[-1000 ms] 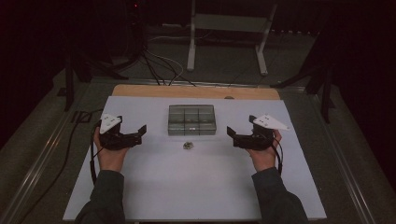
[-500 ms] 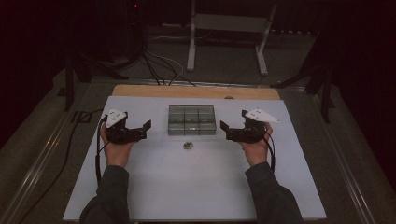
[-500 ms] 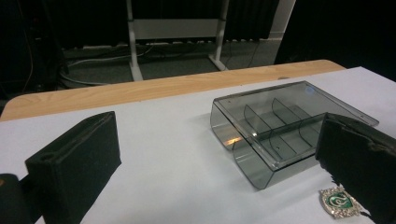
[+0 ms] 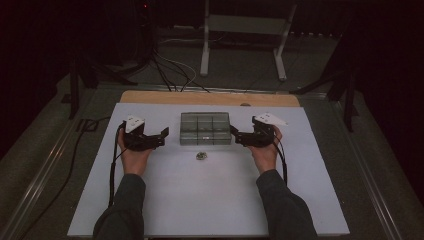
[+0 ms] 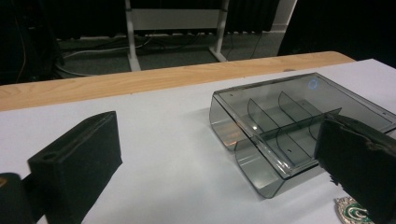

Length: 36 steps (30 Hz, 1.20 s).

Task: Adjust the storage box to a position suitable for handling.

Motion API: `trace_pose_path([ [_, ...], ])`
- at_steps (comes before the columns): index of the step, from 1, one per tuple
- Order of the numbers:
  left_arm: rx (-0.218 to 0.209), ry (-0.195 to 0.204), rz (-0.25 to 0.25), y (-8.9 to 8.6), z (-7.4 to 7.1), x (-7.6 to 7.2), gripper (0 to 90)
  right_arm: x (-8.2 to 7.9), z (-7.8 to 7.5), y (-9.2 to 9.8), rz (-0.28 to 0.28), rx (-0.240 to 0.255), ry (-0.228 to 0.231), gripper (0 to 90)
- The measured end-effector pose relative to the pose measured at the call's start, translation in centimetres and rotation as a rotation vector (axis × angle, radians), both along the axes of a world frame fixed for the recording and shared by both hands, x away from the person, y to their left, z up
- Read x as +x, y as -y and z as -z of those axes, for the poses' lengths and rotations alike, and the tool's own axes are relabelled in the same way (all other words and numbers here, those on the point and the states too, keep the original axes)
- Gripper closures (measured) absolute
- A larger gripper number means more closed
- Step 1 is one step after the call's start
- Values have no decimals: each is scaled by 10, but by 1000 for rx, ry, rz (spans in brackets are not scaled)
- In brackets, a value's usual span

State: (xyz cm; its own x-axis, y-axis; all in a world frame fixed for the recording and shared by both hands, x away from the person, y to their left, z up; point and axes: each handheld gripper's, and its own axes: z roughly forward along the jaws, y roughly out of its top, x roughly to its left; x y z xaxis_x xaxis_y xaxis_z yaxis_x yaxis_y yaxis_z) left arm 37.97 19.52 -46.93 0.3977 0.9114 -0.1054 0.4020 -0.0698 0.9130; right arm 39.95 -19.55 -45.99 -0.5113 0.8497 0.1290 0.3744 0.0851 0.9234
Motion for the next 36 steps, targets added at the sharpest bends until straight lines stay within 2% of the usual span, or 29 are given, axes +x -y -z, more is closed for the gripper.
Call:
trace_pose_path([
  [7,11,-44,11,10,3,7,112,11,13,1,16,-8,-74,151],
  [11,36,-74,3,16,7,12,180,15,18,2,44,-22,-85,251],
  [14,48,-108,-18,20,13,16,258,17,20,1,65,-45,-84,380],
  [16,44,-126,-15,23,15,19,363,18,23,-1,75,-63,-81,438],
  [22,51,-149,8,32,21,23,661,19,29,-9,72,-79,-87,577],
  [25,69,-182,1,37,25,26,740,20,32,-12,78,-86,-99,613],
  [30,83,-200,12,43,31,30,887,22,40,-13,94,-116,-125,641],
  [32,88,-203,11,45,32,30,900,23,42,-13,98,-114,-134,666],
  [33,88,-219,8,48,34,31,900,24,43,-12,98,-113,-142,723],
  [34,91,-224,9,49,36,31,900,25,46,-13,95,-127,-166,884],
  [36,98,-238,10,53,40,32,900,27,49,-14,88,-130,-193,900],
])
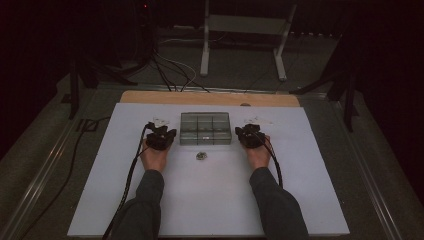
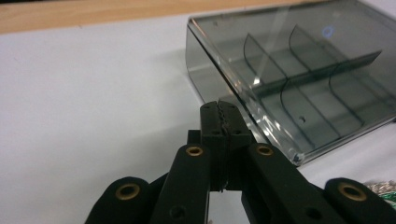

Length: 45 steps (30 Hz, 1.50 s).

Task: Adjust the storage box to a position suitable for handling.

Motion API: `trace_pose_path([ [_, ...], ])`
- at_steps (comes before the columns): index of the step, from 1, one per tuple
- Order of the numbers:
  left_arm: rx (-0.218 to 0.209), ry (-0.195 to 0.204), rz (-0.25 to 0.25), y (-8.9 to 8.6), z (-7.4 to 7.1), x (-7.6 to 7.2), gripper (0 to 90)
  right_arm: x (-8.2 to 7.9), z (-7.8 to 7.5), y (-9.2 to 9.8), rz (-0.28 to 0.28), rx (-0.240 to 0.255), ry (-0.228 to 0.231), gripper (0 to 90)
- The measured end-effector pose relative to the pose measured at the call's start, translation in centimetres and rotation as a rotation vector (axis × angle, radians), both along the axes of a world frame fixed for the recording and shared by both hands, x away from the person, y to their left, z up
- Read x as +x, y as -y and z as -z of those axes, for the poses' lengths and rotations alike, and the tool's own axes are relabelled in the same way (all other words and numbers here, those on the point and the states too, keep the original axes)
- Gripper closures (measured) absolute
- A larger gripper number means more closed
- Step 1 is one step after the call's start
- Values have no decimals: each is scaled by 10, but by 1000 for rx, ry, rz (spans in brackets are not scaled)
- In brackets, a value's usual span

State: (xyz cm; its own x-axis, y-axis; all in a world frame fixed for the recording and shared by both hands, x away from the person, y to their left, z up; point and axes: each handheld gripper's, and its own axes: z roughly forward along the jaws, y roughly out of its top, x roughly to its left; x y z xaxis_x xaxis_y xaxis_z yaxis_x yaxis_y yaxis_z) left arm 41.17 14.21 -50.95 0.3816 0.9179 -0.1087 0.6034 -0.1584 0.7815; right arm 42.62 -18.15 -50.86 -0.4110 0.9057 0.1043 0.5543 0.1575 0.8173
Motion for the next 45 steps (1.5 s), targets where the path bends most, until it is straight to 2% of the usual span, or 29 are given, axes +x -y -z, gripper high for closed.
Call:
trace_pose_path([
  [6,16,-32,5,10,10,3,900,2,9,-7,-33,1,-56,900],
  [10,13,-45,7,9,12,4,900,4,12,-9,-56,-1,-69,900],
  [14,11,-48,15,11,11,2,900,8,15,-6,-58,18,-97,900],
  [20,31,-45,81,25,7,-7,900,10,15,9,-40,28,-115,900],
  [27,53,-39,120,41,4,-20,900,11,14,28,-28,46,-131,900],
  [31,44,-32,122,41,4,-26,900,9,14,33,-53,67,-150,900],
  [40,52,-37,144,34,3,-34,900,-8,12,34,-120,66,-160,900],
  [42,55,-37,147,34,3,-34,900,-11,11,35,-140,43,-147,900],
  [45,46,-29,110,36,3,-30,900,-8,10,29,-146,-46,-124,900],
])
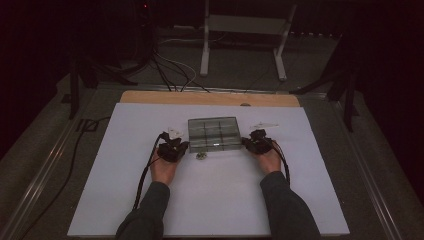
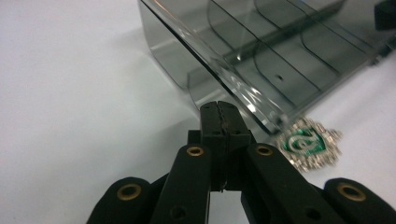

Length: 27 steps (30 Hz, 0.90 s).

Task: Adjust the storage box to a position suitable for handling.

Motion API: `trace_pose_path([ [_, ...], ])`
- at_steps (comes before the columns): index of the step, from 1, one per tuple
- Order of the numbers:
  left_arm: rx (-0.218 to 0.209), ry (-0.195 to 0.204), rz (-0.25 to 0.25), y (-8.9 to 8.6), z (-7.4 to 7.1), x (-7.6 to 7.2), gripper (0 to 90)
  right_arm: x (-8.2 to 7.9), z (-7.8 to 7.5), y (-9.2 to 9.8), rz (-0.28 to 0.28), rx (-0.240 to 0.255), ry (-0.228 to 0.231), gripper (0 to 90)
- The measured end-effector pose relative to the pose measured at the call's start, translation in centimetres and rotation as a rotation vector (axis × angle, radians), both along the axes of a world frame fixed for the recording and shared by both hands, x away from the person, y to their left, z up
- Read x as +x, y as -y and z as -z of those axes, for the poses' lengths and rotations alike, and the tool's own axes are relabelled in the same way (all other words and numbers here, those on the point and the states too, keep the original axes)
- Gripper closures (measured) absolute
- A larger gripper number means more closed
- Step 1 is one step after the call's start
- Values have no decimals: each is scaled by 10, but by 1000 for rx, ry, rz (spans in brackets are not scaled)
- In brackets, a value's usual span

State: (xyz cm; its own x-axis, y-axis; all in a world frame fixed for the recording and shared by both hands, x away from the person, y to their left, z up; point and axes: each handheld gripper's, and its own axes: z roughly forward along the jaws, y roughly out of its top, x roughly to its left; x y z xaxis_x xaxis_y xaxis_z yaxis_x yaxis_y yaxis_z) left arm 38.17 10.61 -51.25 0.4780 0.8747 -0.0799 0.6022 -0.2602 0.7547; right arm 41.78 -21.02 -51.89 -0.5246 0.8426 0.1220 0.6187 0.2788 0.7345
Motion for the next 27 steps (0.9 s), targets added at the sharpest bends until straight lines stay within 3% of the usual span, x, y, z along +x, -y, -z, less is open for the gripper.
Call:
trace_pose_path([
  [4,-8,-6,-47,2,0,9,900,9,2,-5,37,-31,9,900],
  [7,13,-14,-55,4,1,17,900,14,5,-5,55,15,-13,900],
  [13,28,-37,-78,6,7,27,900,23,10,-7,100,39,-46,900],
  [19,57,-45,-51,6,14,31,900,24,9,-6,98,56,-65,900],
  [22,74,-47,-38,6,13,31,900,22,8,-5,66,43,-67,900],
  [27,91,-51,1,4,11,27,900,19,7,-6,61,31,-72,900],
])
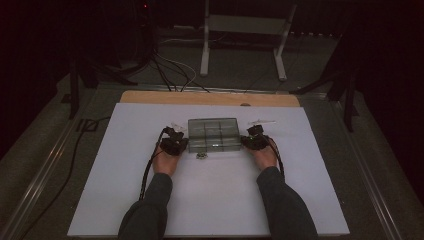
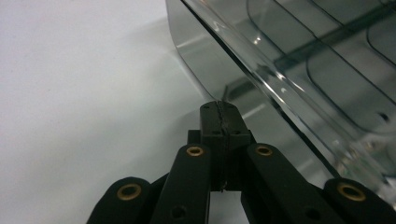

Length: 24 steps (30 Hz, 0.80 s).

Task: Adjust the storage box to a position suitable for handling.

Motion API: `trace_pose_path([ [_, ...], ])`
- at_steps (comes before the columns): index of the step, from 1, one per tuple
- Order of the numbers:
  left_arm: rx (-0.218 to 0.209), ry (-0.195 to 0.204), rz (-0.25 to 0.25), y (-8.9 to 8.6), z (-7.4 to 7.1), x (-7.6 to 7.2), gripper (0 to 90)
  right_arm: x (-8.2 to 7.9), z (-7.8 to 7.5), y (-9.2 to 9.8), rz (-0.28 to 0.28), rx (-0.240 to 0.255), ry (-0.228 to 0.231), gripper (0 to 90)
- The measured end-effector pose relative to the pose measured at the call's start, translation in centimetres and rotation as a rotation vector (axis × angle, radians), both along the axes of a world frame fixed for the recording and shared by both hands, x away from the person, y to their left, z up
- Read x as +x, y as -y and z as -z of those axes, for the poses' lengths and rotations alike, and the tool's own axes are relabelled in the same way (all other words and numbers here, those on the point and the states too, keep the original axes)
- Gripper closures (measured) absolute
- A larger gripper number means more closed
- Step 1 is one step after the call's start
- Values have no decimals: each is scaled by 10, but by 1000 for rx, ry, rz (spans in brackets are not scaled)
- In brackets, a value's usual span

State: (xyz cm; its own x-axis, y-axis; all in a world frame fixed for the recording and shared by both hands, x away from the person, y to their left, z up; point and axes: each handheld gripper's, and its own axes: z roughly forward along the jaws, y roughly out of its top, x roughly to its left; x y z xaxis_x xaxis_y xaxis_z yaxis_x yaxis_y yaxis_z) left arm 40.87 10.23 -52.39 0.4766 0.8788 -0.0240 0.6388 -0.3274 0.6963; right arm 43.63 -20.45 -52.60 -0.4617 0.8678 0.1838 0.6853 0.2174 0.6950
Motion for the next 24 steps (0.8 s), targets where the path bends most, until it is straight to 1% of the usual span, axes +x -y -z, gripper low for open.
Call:
trace_pose_path([
  [2,3,2,33,-3,0,-3,900,-2,0,0,3,9,-7,900],
  [4,0,6,31,-5,0,-6,900,-6,-1,0,-9,9,-8,900],
  [6,-14,6,21,-8,1,-9,900,-10,-2,-2,-24,1,-2,900],
  [8,-7,9,23,-9,1,-12,900,-13,-2,-3,-24,5,-4,900],
  [9,2,9,27,-10,0,-14,900,-15,-3,-4,-28,6,-3,900],
  [11,8,11,30,-12,0,-17,900,-19,-3,-6,-40,3,2,900],
  [15,27,17,43,-14,0,-26,900,-28,-5,-9,-58,-14,19,900],
  [18,34,15,43,-13,-1,-28,900,-32,-5,-10,-64,-30,25,900],
  [19,31,12,37,-13,-1,-28,900,-32,-5,-11,-65,-39,30,900],
  [21,10,5,22,-16,-1,-26,900,-31,-4,-12,-71,-43,31,900],
  [22,2,4,15,-17,0,-25,900,-30,-4,-13,-86,-60,33,900],
  [23,4,8,11,-17,0,-24,900,-29,-2,-14,-95,-80,29,900],
  [24,-3,11,6,-18,1,-23,900,-27,-2,-15,-96,-77,33,900],
])
